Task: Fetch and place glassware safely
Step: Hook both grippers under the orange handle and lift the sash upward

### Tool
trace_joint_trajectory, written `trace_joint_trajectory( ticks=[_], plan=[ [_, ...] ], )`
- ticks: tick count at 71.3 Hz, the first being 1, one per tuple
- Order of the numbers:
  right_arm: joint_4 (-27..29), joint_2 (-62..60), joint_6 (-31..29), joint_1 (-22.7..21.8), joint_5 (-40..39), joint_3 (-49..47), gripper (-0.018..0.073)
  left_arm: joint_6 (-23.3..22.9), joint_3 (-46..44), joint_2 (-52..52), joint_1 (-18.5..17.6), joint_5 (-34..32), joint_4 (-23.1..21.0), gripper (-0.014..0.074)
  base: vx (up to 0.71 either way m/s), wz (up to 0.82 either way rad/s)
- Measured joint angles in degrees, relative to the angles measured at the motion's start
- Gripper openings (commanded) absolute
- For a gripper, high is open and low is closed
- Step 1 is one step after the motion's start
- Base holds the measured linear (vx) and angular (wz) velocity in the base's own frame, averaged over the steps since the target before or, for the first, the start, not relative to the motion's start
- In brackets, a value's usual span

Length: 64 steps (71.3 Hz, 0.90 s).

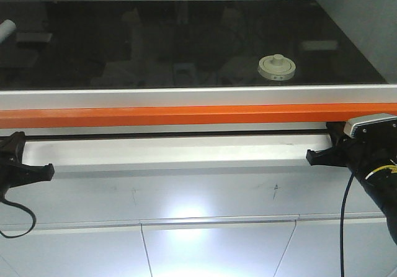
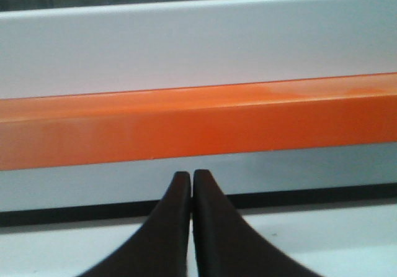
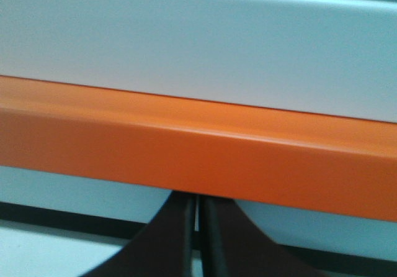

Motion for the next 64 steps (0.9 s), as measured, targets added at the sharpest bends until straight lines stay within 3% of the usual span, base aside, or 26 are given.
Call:
trace_joint_trajectory(
  ticks=[27, 64],
  plan=[
    [-0.17, 0.0, 0.2, 0.0, 0.0, 0.0, -0.0004, 0.04, -3.97, 5.97, 0.0, -0.47, -0.11, -0.0007, 0.0, 0.0],
    [-0.36, 0.0, 0.2, -0.16, -0.06, 0.0, -0.0004, 0.04, -5.79, 6.42, 0.0, -0.47, 0.1, -0.0007, 0.0, 0.0]
  ],
)
